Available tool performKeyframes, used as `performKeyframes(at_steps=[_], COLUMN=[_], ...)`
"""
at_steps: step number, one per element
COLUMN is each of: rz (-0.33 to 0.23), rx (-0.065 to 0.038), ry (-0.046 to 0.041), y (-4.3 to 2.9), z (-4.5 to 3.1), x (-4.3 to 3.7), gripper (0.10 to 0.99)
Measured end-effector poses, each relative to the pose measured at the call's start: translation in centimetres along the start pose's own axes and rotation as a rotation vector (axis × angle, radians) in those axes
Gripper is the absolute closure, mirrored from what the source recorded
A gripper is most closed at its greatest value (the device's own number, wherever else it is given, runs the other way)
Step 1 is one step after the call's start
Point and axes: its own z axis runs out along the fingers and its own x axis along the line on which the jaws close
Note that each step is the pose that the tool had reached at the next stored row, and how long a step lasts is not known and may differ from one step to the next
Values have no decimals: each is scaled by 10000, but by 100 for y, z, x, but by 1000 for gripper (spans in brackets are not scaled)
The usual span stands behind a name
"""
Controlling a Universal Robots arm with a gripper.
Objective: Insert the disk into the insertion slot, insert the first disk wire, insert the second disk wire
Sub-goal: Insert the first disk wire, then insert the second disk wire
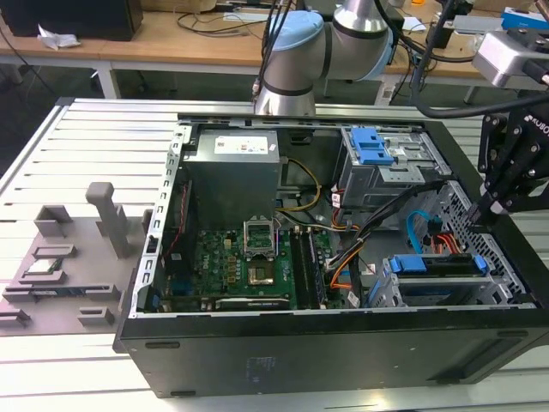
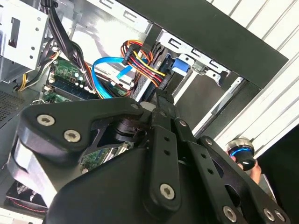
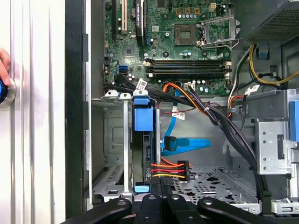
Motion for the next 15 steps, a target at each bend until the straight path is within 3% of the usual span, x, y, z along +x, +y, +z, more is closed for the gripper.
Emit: performKeyframes(at_steps=[5,6,8,9,15], rz=[0,-1,0,0,0], rx=[0,0,0,0,0], ry=[-1,-2,-1,-2,-2], y=[0,0,0,0,76], z=[0,0,0,0,2], x=[0,0,0,0,-38], gripper=[973,851,851,784,784])
